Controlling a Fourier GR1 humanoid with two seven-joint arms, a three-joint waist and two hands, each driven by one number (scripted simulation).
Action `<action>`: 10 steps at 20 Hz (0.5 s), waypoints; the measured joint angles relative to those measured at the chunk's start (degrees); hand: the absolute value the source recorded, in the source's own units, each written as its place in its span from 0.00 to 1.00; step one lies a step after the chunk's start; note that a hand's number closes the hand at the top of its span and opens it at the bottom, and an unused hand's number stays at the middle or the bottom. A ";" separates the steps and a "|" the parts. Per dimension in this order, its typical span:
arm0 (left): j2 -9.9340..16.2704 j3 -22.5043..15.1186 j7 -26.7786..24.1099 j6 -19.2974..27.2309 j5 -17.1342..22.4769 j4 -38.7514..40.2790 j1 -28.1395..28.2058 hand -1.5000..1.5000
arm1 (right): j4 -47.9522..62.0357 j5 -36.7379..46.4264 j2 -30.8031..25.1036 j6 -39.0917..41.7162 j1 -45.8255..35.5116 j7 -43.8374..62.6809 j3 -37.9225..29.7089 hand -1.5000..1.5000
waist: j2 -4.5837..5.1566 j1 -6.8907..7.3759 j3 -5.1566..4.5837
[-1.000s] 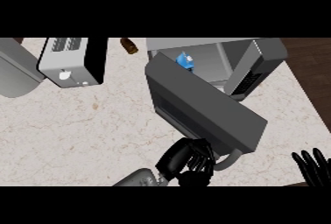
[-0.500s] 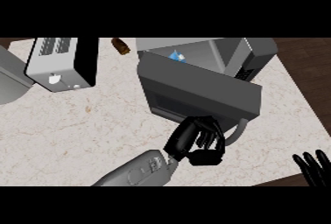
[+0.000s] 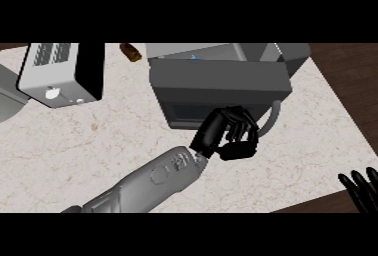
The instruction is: Pick up the milk, place it into the microwave and close the microwave
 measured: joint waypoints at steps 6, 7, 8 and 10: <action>-0.01 2.30 -1.63 -0.73 5.55 4.33 -4.00 1.00 | -1.54 -1.95 -0.63 -0.92 -0.69 1.83 -0.72 0.00 | 0.57 -1.03 0.05; -0.01 2.70 -2.18 -0.83 6.37 5.00 -4.44 1.00 | -1.88 -2.26 -0.83 -1.12 -0.74 2.14 -1.03 0.00 | 0.62 -1.18 0.04; 0.00 3.11 -2.59 -0.95 7.16 5.72 -4.94 1.00 | -2.09 -2.48 -0.93 -1.21 -0.87 2.36 -1.10 0.00 | 0.74 -1.40 0.05; 0.00 3.97 -3.08 -1.52 8.83 7.02 -6.12 1.00 | -2.50 -3.00 -1.23 -1.37 -1.20 2.94 -1.22 0.00 | 0.95 -1.74 0.05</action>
